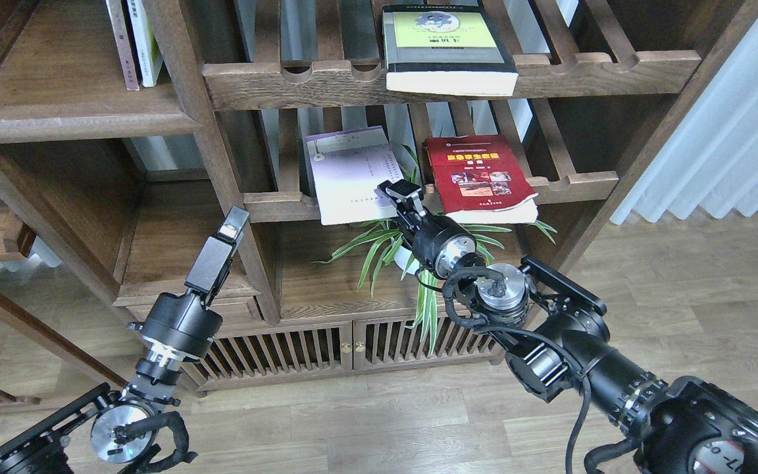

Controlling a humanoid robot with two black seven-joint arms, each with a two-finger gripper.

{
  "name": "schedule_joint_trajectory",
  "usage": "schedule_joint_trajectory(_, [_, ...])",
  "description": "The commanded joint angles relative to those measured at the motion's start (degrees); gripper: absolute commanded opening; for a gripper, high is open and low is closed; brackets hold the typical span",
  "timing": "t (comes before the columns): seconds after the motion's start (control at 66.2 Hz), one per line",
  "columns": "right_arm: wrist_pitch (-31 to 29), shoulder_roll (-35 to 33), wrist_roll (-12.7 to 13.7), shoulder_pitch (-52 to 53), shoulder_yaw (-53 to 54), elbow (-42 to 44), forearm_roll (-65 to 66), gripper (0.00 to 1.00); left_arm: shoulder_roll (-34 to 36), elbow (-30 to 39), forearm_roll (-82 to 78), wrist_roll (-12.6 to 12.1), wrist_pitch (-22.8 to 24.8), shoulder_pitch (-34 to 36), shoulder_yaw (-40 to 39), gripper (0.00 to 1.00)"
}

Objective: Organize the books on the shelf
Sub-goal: 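Push the white book with the right gripper to tip it outward, then catch the tipped white book between both grippers and hold it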

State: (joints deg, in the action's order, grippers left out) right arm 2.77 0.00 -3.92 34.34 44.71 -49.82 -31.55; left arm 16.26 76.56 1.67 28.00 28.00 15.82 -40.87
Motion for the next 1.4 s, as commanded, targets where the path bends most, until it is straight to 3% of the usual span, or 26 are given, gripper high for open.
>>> schedule_joint_trajectory(0.0, [-1.1, 0.0, -0.04, -0.15, 0.02, 0.07, 0.0, 0.04, 0.09, -0.09, 0.0, 0.0, 0.0, 0.0, 0.0, 1.0])
schedule_joint_trajectory(0.211, [-3.21, 0.0, 0.4, -1.73, 0.37, -0.36, 0.09, 0.04, 0.0, -0.53, 0.53, 0.0, 0.0, 0.0, -0.09, 1.0])
schedule_joint_trajectory(0.347, [-5.93, 0.0, 1.45, -4.8, 1.43, -5.1, 0.26, 0.04, 0.0, -1.59, 3.43, 0.0, 0.0, 0.0, 0.26, 1.0])
schedule_joint_trajectory(0.513, [-8.48, 0.0, 5.76, -10.34, 3.27, -13.01, 0.18, 0.04, 0.0, -2.03, 3.61, 0.0, 0.0, 0.09, 0.88, 1.0])
schedule_joint_trajectory(0.604, [-11.81, -0.61, 6.82, -12.8, 3.63, -15.74, 0.26, 0.04, 0.0, -2.11, 3.61, 0.0, 0.0, 0.0, 0.88, 1.0])
schedule_joint_trajectory(0.951, [-19.47, -5.53, 11.74, -16.32, 2.92, -17.77, 0.62, 0.04, 0.7, -1.68, 10.81, 0.0, 0.0, 0.79, 1.14, 0.99])
schedule_joint_trajectory(1.162, [-24.82, -7.29, 18.5, -19.57, 2.75, -17.59, 1.84, 0.04, 3.08, -0.45, 11.25, -4.26, 0.0, 0.53, 1.93, 0.99])
schedule_joint_trajectory(1.389, [-26.85, -7.47, 20.88, -21.07, 2.75, -17.5, 3.43, 0.05, 5.45, -0.44, 11.25, -6.99, 0.0, 0.61, 2.81, 0.99])
